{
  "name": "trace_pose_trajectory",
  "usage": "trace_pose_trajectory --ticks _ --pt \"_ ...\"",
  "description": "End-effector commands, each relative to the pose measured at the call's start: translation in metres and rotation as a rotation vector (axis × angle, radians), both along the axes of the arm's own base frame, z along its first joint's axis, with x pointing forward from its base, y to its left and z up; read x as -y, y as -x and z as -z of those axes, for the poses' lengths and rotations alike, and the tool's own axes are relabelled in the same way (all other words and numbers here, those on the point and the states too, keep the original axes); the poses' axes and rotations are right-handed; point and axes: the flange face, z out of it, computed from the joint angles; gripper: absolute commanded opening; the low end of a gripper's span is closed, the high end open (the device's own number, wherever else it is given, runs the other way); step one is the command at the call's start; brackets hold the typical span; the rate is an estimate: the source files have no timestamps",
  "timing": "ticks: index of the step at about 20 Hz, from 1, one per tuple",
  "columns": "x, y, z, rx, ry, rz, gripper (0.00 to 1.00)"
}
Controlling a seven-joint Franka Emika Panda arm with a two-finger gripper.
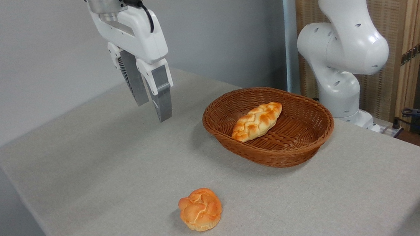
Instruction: Put bread into the basket
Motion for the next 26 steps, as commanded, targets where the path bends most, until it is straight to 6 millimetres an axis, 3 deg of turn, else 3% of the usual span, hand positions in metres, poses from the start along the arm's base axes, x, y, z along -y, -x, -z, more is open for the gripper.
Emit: trace_pose_trajectory --ticks 1,26 --pt "-0.0158 -0.0006 -0.012 -0.013 0.002 -0.031 1.0" --pt "-0.0247 -0.0083 -0.0152 -0.027 -0.005 -0.099 1.0"
